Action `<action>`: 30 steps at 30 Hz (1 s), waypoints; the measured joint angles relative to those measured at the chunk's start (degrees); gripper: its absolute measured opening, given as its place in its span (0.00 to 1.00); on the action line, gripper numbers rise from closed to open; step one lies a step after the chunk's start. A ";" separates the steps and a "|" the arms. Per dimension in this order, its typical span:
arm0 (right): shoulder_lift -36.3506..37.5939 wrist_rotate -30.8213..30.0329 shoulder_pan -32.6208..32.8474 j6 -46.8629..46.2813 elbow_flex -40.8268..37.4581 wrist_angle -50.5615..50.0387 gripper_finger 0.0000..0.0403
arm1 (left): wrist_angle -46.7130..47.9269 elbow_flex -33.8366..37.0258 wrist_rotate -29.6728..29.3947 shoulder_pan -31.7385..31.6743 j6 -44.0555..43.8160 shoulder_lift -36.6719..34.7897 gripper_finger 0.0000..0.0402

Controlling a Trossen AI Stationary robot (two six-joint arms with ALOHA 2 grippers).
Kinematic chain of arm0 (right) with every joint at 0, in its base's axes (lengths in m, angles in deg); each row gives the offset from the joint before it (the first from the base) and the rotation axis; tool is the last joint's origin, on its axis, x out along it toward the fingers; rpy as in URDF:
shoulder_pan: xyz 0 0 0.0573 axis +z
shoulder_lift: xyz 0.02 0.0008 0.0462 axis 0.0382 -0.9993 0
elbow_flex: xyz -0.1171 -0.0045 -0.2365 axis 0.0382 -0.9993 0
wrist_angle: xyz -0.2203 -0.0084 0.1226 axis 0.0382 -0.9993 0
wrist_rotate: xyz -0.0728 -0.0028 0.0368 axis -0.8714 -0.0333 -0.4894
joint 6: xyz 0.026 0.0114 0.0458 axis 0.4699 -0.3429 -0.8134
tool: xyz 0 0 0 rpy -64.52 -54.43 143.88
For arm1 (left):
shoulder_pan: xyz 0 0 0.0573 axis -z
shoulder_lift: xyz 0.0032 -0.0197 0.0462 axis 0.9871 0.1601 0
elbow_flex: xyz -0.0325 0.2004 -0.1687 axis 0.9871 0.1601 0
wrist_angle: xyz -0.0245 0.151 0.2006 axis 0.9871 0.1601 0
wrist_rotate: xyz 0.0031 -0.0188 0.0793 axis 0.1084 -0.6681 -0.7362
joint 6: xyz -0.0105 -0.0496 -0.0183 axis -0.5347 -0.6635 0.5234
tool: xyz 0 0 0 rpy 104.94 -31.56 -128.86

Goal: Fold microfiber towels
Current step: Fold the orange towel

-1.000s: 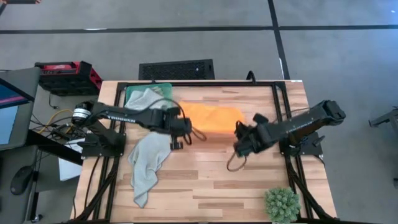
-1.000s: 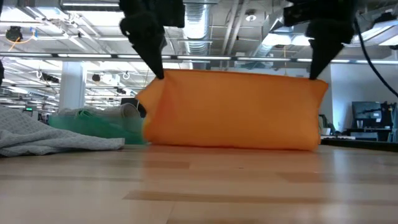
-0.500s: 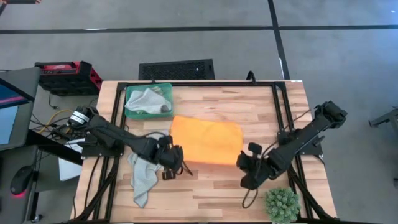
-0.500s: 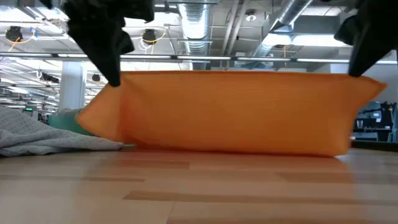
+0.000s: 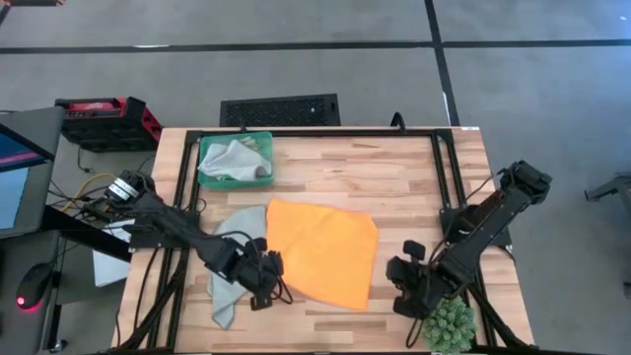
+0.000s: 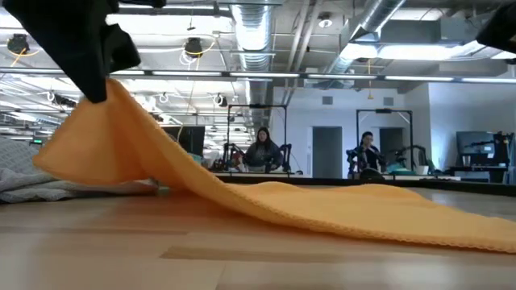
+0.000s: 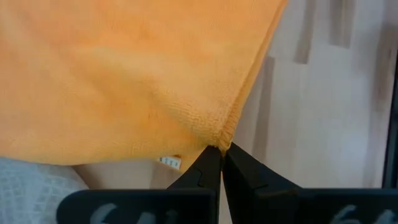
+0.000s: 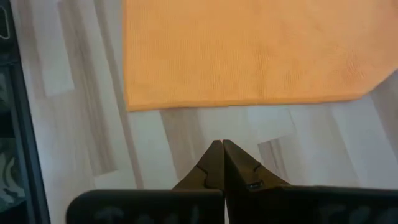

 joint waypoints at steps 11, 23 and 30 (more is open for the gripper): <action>0.00 -0.05 -1.70 6.00 0.02 0.69 0.04 | -0.40 0.00 -0.81 0.15 -0.06 0.00 0.00; -0.01 5.60 -3.41 27.60 0.04 11.93 0.15 | -0.42 -0.04 -1.55 0.13 0.05 0.04 0.00; -0.02 5.84 -5.23 27.67 0.04 11.72 0.26 | -0.39 -0.04 -1.68 0.13 0.14 0.04 0.00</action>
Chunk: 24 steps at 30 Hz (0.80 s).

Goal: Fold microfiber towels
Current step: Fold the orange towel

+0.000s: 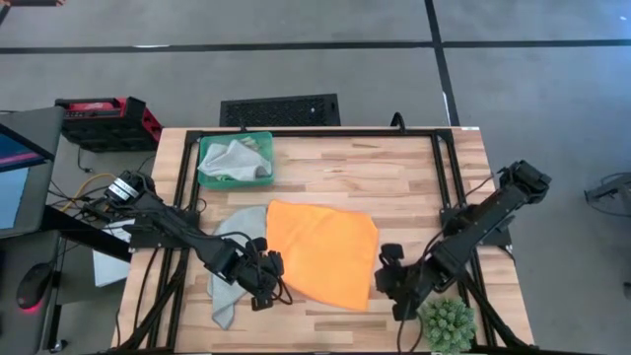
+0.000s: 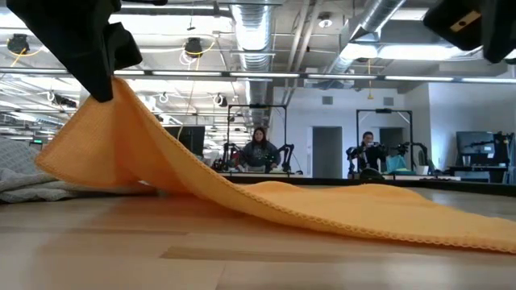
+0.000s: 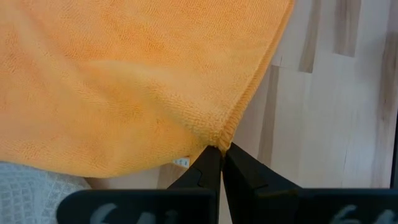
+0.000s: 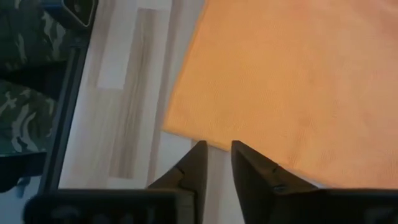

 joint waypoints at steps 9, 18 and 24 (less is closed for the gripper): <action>0.00 0.00 -1.81 0.52 -2.61 6.08 0.43 | 0.02 -0.02 0.00 0.00 0.02 0.00 0.00; -0.04 0.00 -2.98 3.04 -8.96 18.17 0.44 | 0.03 -0.02 -0.13 0.00 0.04 0.00 0.00; -3.41 1.04 -2.46 5.41 -11.49 25.15 0.42 | 0.06 -0.04 -0.40 0.02 1.51 0.00 0.00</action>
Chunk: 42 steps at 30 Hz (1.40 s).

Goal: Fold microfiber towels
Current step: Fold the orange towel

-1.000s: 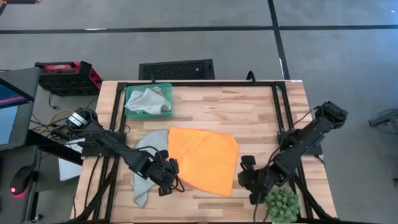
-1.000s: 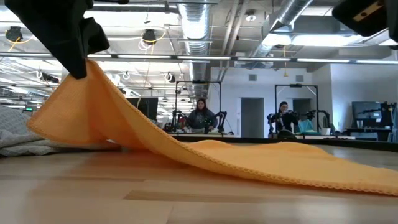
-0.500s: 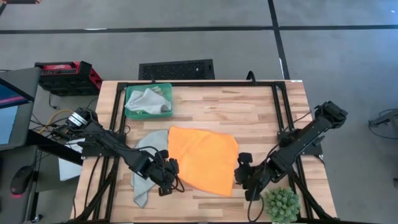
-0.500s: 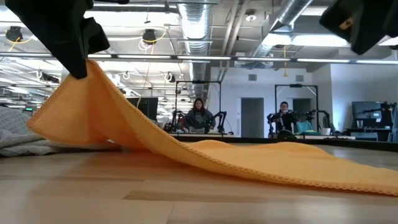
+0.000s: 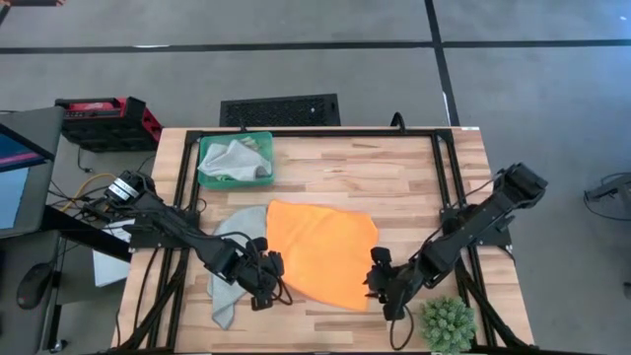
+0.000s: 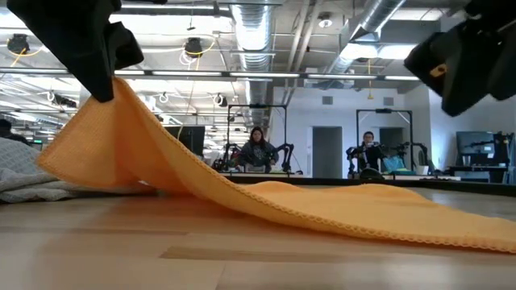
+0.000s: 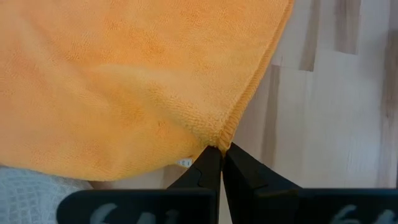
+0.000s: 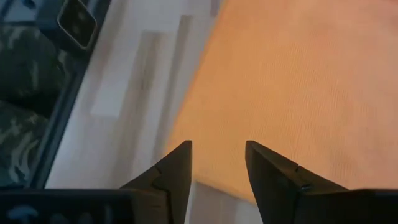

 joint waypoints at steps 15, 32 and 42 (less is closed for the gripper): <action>-10.91 9.14 -1.47 2.15 0.06 7.40 0.42 | 0.07 -0.02 -0.80 0.00 1.14 0.02 0.00; -13.13 8.70 -4.97 2.07 0.26 5.55 0.44 | -0.15 -0.02 -1.26 -0.02 4.98 0.02 0.00; -16.39 7.14 -4.34 0.00 0.60 6.82 0.42 | -0.22 -0.02 -1.26 -0.02 4.95 0.02 0.00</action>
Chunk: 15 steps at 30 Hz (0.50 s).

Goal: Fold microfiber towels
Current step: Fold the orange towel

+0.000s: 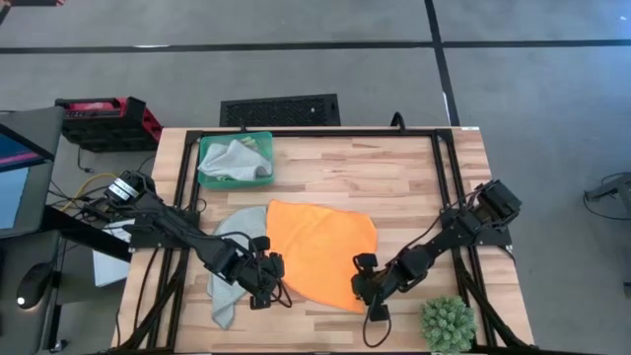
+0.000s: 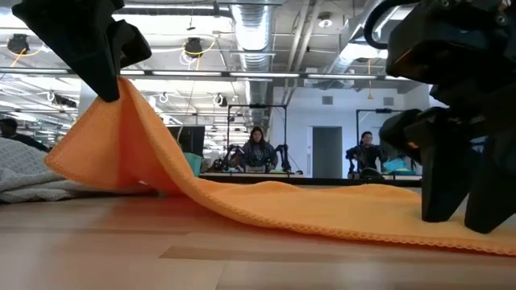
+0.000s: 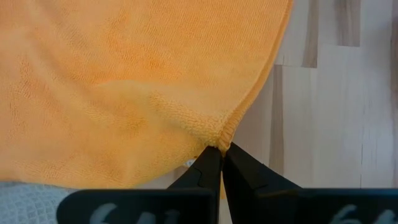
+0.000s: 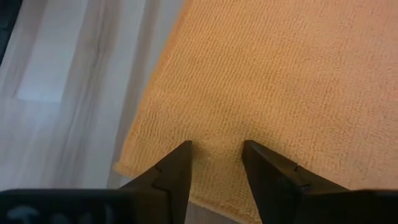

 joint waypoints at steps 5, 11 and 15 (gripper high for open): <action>-0.07 -0.75 0.35 -2.26 -0.06 -0.18 0.35 | 0.01 0.01 0.00 0.00 -0.03 0.00 0.00; -0.10 -2.59 0.68 -3.34 -0.20 -0.40 0.19 | 0.08 0.00 0.00 0.00 -0.11 0.00 0.00; -0.18 -2.69 0.68 -6.31 -0.22 -0.13 0.09 | 0.11 0.00 0.00 0.00 -0.23 0.00 0.00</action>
